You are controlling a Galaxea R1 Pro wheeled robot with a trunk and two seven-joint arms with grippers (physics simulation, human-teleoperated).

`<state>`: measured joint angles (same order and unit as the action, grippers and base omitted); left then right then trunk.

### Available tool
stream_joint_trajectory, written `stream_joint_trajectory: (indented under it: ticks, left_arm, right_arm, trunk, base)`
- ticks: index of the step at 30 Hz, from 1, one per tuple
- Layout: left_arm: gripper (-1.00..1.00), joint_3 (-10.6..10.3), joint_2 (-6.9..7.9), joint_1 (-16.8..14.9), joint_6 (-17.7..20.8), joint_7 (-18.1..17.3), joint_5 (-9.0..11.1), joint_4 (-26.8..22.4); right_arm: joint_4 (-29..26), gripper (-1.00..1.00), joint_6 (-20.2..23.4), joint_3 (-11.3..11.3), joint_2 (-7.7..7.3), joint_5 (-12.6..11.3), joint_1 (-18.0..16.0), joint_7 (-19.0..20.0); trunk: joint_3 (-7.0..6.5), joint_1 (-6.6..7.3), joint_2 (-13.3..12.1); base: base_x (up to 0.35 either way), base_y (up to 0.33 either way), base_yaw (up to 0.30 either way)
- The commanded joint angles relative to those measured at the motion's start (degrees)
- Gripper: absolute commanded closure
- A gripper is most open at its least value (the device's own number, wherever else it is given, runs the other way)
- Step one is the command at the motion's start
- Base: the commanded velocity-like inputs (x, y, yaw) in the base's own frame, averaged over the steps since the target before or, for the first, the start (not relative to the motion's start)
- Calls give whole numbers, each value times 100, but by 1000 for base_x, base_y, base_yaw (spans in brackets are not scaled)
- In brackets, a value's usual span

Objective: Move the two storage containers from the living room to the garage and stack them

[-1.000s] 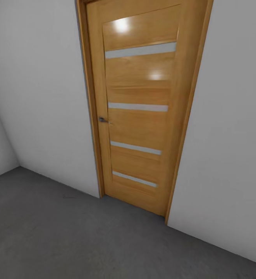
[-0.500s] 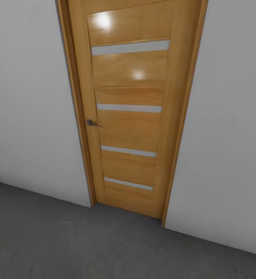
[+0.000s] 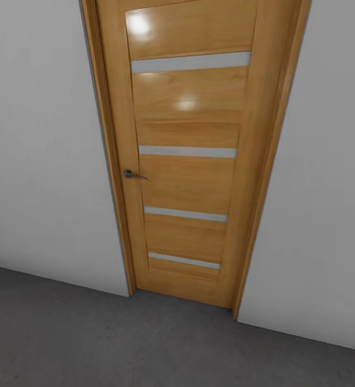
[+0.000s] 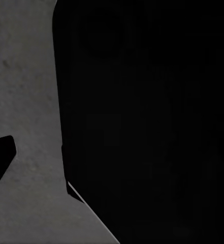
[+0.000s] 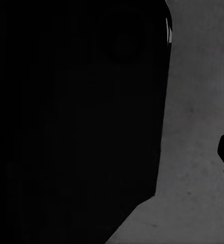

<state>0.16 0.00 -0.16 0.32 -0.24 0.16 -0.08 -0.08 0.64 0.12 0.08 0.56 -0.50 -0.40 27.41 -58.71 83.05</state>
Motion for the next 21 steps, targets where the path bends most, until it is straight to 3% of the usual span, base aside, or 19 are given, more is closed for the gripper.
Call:
stream_joint_trajectory:
  ticks: [1, 21]
  left_arm:
    - [-100, 1, 0, -2, 5, -3, 2, -1]
    - [-100, 1, 0, -2, 4, -3, -6, -1]
  right_arm:
    - [-1, -100, 7, -1, 0, 6, -2, -4]
    - [-1, -100, 7, -1, 0, 6, -2, -4]
  trunk:
    - [5, -1, 3]
    - [5, -1, 3]
  base:
    - [151, 311, -2]
    - [163, 308, -2]
